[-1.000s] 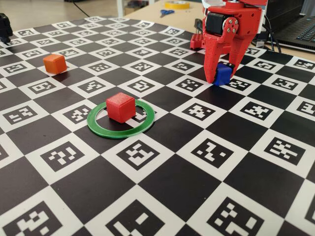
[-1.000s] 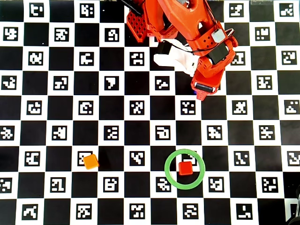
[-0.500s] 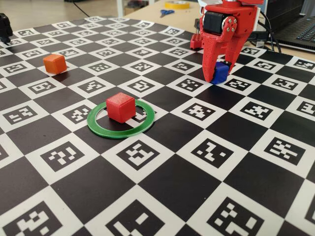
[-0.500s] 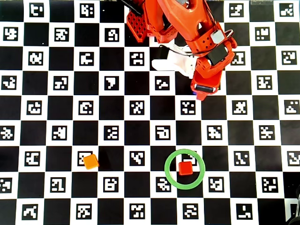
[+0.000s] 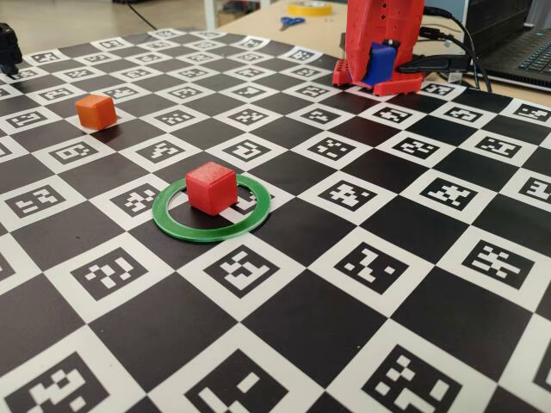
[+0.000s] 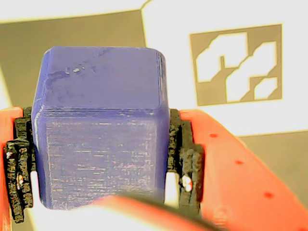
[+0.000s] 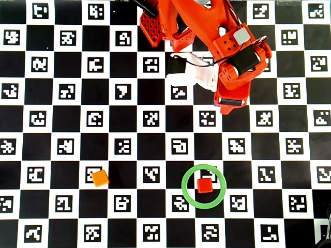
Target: Grab the red cube then put it in the green circle then put the blue cube on top and finally the orange cube on top
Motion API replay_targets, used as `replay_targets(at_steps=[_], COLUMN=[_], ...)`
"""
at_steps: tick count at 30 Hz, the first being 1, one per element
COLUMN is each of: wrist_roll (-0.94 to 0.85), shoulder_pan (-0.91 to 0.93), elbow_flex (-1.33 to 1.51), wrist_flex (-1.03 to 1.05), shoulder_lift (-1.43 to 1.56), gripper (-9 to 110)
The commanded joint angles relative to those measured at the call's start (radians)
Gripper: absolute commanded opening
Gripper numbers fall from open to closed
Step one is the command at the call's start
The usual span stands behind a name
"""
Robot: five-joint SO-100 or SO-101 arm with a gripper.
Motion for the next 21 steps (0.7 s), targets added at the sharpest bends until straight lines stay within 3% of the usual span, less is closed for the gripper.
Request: replay_targets(at_steps=[1, 16, 21], wrist_roll=[-0.025, -0.416, -0.465], shoulder_pan=[0.028, 0.170, 0.221], elbow_flex=[-0.176, -0.680, -0.795], wrist_flex=[0.014, 0.083, 0.092], shoulder_lift=[-0.006, -0.337, -0.426], gripper=[3, 2, 2])
